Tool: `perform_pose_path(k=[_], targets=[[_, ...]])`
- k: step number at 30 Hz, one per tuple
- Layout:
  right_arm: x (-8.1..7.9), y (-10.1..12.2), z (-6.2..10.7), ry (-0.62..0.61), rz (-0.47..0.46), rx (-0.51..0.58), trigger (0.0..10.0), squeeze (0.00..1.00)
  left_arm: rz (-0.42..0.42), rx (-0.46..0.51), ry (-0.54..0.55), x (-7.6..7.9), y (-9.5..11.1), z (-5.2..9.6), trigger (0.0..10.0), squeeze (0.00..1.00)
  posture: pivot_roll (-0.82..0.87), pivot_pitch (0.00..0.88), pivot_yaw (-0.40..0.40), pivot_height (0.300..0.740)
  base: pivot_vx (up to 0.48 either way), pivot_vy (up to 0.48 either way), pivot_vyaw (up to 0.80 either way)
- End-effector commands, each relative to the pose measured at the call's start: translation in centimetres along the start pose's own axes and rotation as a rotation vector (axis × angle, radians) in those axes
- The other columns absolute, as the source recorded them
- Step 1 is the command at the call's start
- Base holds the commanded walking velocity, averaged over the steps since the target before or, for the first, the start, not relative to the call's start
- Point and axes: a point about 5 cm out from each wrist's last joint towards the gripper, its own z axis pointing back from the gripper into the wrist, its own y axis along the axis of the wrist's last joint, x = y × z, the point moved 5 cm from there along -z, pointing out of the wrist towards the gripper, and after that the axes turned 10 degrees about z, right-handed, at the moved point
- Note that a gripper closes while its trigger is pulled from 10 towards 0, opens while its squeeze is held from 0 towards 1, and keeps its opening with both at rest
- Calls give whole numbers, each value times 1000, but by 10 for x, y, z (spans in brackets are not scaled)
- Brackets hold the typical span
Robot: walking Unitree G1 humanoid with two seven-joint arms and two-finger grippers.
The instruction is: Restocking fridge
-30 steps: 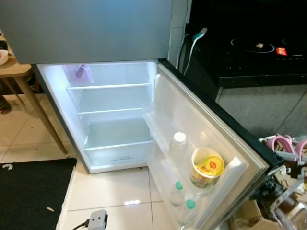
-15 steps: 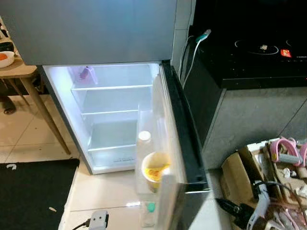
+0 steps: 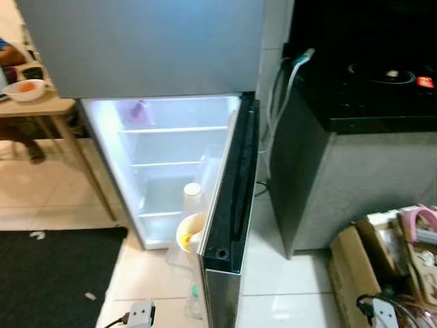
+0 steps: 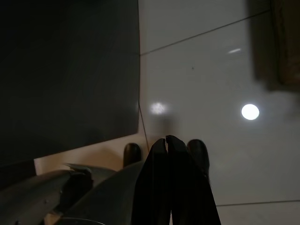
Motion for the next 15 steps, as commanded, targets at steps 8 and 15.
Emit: perform_pose_path(k=[8,15], targets=[[-2,-15,0,-41,56,-61,10000,0,-10,-18,19,-3,-5,1,10000,0,-66,2,-17,740,0,0,763],[-4,-17,-1,-40,71,-73,10000,0,-9,-20,27,-6,-6,2,10000,0,-64,4,-19,740,0,0,758]])
